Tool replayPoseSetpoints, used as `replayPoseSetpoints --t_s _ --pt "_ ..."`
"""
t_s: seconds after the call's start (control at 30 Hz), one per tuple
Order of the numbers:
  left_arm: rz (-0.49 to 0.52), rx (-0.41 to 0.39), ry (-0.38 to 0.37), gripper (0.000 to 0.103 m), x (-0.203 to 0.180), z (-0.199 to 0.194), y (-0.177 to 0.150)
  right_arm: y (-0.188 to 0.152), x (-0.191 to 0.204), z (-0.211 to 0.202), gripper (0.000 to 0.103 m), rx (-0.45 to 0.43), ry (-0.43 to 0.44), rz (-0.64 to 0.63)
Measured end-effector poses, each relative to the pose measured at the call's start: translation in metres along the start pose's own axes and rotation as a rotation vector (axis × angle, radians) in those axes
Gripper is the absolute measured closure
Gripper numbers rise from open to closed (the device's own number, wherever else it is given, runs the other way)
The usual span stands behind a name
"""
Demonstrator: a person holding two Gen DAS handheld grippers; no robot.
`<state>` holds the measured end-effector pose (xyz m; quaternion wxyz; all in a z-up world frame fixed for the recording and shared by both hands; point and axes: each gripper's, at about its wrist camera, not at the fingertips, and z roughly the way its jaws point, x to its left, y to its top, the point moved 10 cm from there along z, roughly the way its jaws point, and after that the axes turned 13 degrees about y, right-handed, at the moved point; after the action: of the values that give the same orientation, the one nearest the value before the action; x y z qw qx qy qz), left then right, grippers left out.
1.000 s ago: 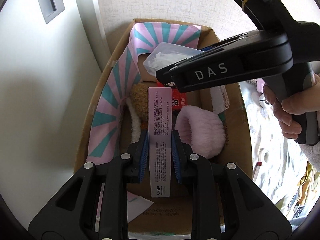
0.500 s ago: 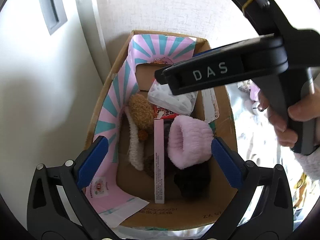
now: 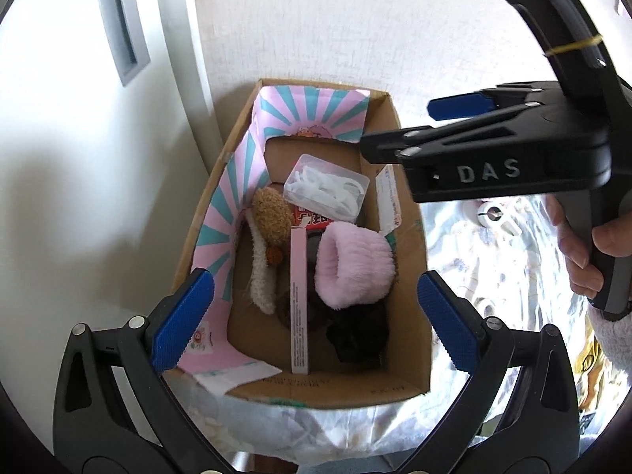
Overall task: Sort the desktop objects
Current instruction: 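Move both tools back over the bed toward the pink roll and white clip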
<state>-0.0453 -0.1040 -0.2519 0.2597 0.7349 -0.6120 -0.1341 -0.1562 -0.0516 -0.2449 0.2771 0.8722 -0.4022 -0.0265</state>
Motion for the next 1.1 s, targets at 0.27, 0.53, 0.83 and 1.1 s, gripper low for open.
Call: replayPoseSetpoints --t_s 0.27,0.53,0.83,1.1 --pt "0.0 -0.027 -0.025 0.001 -0.015 -0.035 -0.001 -0.017 0.001 -0.052 0.025 -0.085 -0.043 0.021" --pt "0.023 -0.069 -0.049 0.001 -0.036 -0.06 0.001 -0.05 -0.017 -0.096 0.025 -0.141 -0.097 0.073" --pt "0.069 -0.121 -0.102 0.0 -0.077 -0.077 0.014 -0.096 -0.064 -0.15 0.025 -0.188 -0.207 0.156" --pt "0.135 -0.156 -0.113 0.0 -0.105 -0.085 0.029 -0.127 -0.1 -0.191 0.025 -0.242 -0.256 0.219"
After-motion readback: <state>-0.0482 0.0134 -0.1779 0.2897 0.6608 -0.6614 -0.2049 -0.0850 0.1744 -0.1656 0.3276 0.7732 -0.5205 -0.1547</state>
